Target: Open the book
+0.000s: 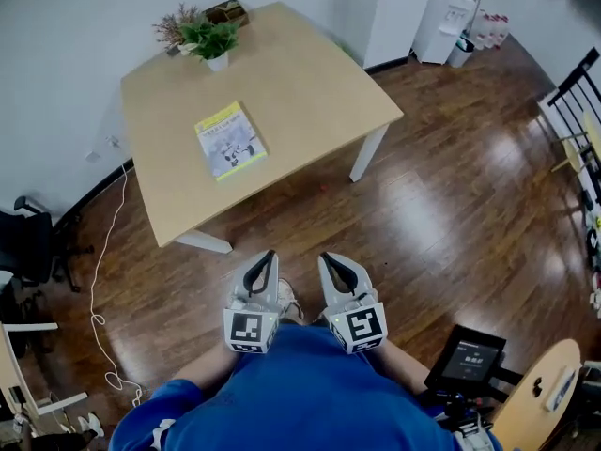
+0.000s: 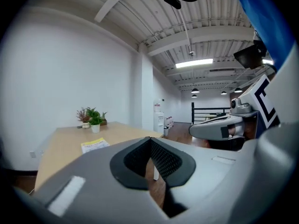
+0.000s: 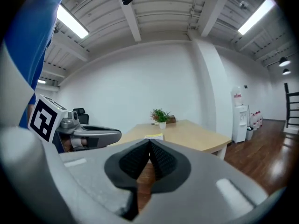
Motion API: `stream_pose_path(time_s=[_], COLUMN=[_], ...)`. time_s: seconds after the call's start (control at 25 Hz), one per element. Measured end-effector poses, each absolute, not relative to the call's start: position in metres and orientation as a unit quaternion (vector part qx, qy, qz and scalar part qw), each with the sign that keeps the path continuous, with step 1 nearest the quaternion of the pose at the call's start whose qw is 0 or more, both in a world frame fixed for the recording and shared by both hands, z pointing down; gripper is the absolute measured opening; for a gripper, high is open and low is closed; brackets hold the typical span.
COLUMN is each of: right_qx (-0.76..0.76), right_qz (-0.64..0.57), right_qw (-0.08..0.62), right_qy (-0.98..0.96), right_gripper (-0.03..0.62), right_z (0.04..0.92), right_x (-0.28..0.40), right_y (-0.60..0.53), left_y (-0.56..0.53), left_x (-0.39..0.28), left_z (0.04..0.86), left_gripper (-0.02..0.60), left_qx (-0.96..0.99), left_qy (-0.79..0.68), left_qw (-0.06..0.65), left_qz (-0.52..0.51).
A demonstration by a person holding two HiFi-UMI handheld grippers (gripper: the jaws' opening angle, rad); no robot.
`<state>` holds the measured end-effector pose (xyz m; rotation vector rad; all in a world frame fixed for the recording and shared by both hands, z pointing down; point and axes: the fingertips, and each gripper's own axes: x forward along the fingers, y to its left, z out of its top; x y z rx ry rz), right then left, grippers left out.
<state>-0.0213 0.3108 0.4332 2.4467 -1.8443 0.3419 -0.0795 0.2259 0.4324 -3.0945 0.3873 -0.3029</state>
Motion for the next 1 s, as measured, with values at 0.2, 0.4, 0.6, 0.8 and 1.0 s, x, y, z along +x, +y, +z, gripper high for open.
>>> stream_pose_path(time_s=[0.2,0.4,0.6,0.8,1.0], right_qx=[0.765,0.749,0.747,0.745,0.739], right_qz=[0.105,0.101,0.102,0.110,0.112], right_qw=[0.048,0.055,0.058,0.064,0.061], right_qy=[-0.634,-0.653,-0.654,-0.654,-0.661], right_gripper=[0.003,0.003,0.003,0.003,0.003], right_z=[0.439,0.441,0.443,0.446,0.451], right_x=[-0.028,-0.039,-0.043,-0.037,-0.018], right_y=[0.246,0.193,0.156,0.138,0.117], left_y=[0.166,0.116,0.079,0.061,0.043], left_x=[-0.095,-0.109,-0.114,-0.112,-0.096], left_z=[0.443,0.449,0.456,0.461,0.466], left_gripper=[0.006,0.007,0.008,0.008,0.007], left_qx=[-0.981,-0.976,-0.975,-0.973,-0.971], left_qy=[0.170,0.193,0.199,0.203,0.211], left_qw=[-0.023,-0.036,-0.043,-0.051,-0.052], left_qz=[-0.095,-0.093,-0.093,-0.095,-0.101])
